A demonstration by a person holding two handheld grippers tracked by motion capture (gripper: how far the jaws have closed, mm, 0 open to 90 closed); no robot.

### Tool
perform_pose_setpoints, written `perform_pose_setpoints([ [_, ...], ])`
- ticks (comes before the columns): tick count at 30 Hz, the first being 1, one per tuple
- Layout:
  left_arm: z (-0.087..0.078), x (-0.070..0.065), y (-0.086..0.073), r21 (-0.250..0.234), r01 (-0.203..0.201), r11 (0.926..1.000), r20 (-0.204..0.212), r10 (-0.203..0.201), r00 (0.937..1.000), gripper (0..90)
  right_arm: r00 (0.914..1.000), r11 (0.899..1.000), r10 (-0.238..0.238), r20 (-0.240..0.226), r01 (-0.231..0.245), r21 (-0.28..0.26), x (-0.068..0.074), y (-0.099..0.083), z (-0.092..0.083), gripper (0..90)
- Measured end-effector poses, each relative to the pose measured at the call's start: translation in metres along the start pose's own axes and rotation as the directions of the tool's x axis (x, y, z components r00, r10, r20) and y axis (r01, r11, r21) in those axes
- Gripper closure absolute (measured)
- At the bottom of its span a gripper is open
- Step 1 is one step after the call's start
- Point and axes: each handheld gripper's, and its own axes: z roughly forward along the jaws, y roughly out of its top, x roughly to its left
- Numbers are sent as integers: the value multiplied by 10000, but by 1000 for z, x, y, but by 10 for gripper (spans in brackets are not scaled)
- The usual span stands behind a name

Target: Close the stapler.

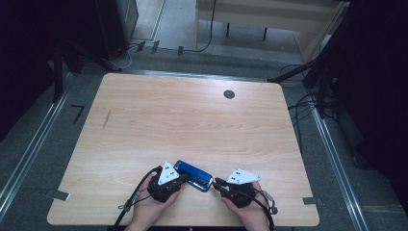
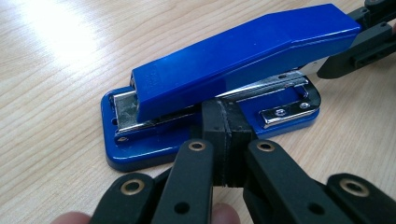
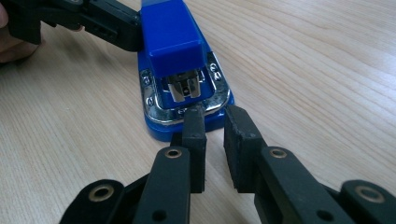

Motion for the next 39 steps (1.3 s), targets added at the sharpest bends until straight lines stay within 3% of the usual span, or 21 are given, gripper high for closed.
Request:
perform_pose_setpoints([
  [13,0,1,0,11,68,10000,63,-68,10000,900,9999,9999,-71,155,70,75,4,0,3,847],
  [17,0,0,0,13,49,10000,43,-49,10000,900,9998,10000,-1,-182,2,61,6,2,5,866],
  [21,0,1,0,15,55,10000,67,-55,10000,900,9998,9997,-173,-107,175,190,8,3,7,887],
  [39,0,0,0,11,-42,10000,25,42,10000,900,9999,9997,-48,-152,44,-233,9,5,1,900],
])
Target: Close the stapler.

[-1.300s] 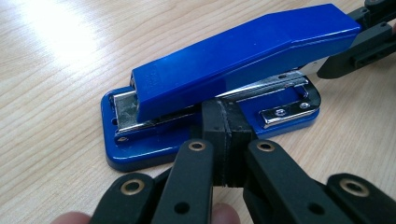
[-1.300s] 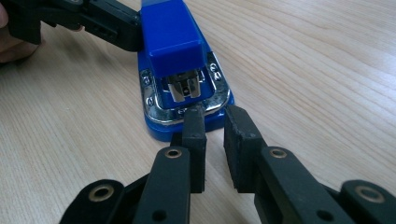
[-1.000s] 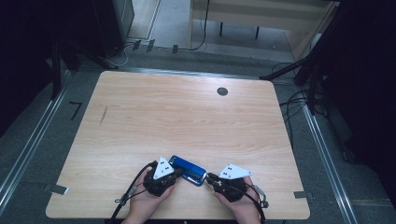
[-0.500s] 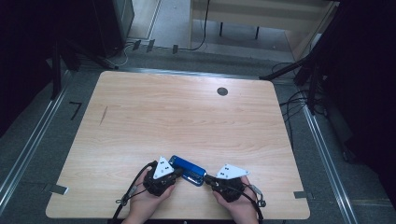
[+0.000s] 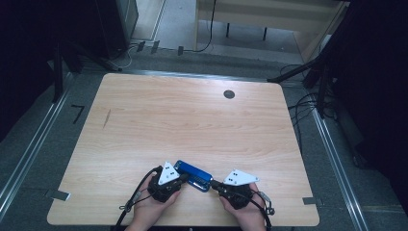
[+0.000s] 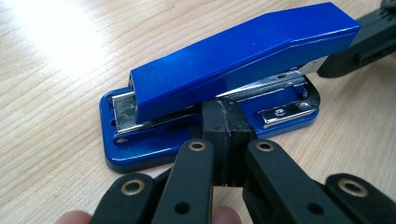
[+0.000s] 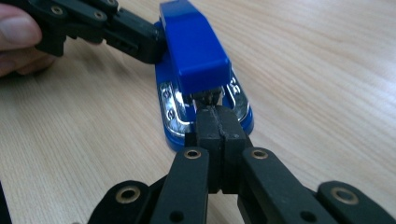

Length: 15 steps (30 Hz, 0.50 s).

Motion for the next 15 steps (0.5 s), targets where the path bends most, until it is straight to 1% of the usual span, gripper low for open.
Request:
perform_pose_setpoints([
  [6,0,1,0,5,47,10000,89,-47,9999,900,10000,9999,-25,42,25,-139,1,3,-3,900],
  [8,0,1,0,19,54,10000,102,-54,9999,900,10000,9997,5,-41,-6,-247,2,4,-5,900],
  [10,0,2,0,34,74,10000,125,-74,9999,900,9999,9995,-110,3,110,-289,3,5,-5,900],
  [15,0,2,0,41,60,10000,143,-60,9999,900,9998,9993,-172,-47,170,-332,5,5,-6,900],
])
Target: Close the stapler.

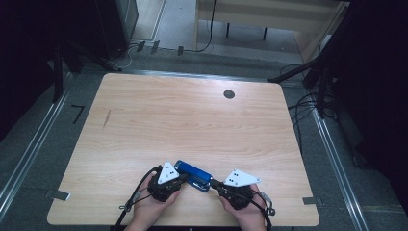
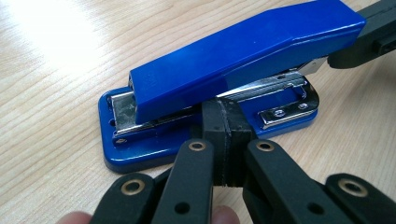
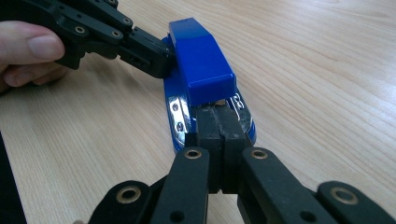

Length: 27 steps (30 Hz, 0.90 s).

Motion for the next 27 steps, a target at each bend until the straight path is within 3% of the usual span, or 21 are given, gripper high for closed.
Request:
perform_pose_setpoints([
  [12,0,0,0,-6,-21,10000,-26,21,10000,900,9998,9986,85,-187,-94,-516,-1,8,-5,900],
  [27,0,-2,0,1,-141,9999,-112,141,9998,900,9996,9956,-278,-68,270,-900,6,28,-9,900],
])
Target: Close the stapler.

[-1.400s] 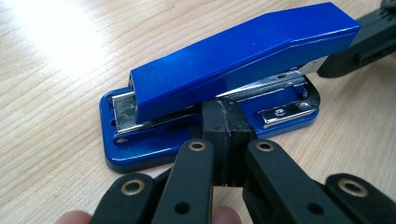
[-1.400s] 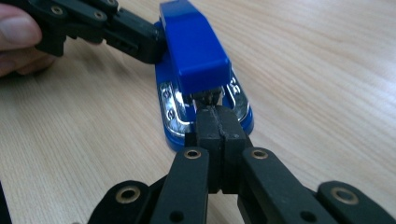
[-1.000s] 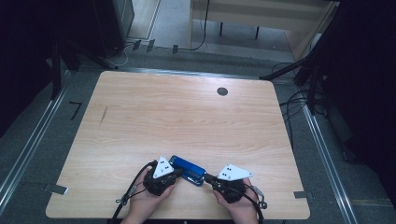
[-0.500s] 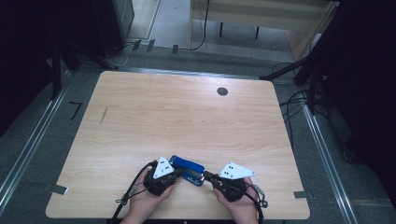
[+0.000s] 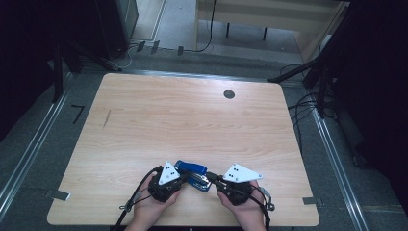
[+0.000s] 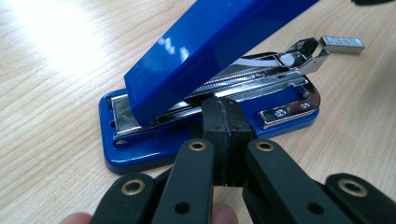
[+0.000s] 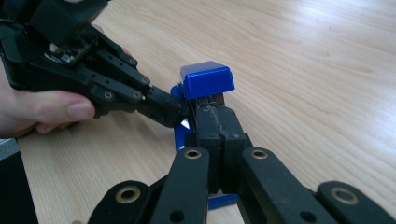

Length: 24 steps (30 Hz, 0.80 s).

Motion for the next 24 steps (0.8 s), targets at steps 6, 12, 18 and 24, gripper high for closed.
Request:
perform_pose_setpoints([
  [6,0,-1,0,-21,-19,10000,-19,19,10000,900,10000,10000,-45,9,45,30,0,4,0,900],
  [12,0,-1,0,-1,-127,9999,-39,127,9999,900,9999,9999,-150,7,150,48,1,8,1,900],
  [18,0,-2,0,-5,-132,9999,-64,132,9999,900,9998,9998,-197,-17,197,-51,2,15,2,900],
  [24,0,-2,0,-7,-130,9999,-54,130,9999,900,9996,9995,-281,-74,280,-139,4,22,5,900],
])
